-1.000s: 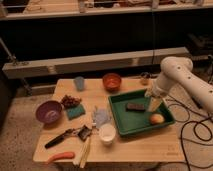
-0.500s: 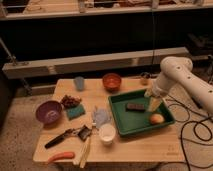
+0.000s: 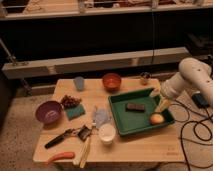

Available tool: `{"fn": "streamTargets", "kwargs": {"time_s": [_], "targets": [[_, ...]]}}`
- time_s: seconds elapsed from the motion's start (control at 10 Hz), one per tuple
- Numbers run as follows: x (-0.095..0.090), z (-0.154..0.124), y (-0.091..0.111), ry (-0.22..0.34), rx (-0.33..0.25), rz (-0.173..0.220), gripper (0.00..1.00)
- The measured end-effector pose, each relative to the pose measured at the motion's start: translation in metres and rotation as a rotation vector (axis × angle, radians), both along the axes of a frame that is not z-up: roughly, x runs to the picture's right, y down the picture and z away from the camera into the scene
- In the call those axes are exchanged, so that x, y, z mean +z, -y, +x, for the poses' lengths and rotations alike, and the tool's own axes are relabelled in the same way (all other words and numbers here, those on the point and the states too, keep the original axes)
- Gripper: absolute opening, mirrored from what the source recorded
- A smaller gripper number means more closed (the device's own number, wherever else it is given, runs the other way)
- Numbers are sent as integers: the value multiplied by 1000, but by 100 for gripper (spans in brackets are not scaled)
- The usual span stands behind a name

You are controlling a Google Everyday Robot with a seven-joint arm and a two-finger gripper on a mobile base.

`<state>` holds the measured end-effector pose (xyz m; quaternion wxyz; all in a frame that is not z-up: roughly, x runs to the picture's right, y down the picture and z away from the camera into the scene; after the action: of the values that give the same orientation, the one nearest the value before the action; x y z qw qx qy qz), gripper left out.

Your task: Place eraser in purple bowl

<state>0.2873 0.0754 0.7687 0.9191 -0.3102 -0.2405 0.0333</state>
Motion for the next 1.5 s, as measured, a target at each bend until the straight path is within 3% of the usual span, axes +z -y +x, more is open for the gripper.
{"fn": "streamTargets", "kwargs": {"time_s": [0.1, 0.4, 0.7, 1.2, 1.5], "targets": [[2, -1, -4, 28, 1, 5, 60], [14, -13, -12, 25, -3, 33, 60], [28, -27, -9, -19, -8, 59, 60], [73, -28, -7, -105, 20, 47, 60], [93, -28, -13, -127, 42, 46, 60]]}}
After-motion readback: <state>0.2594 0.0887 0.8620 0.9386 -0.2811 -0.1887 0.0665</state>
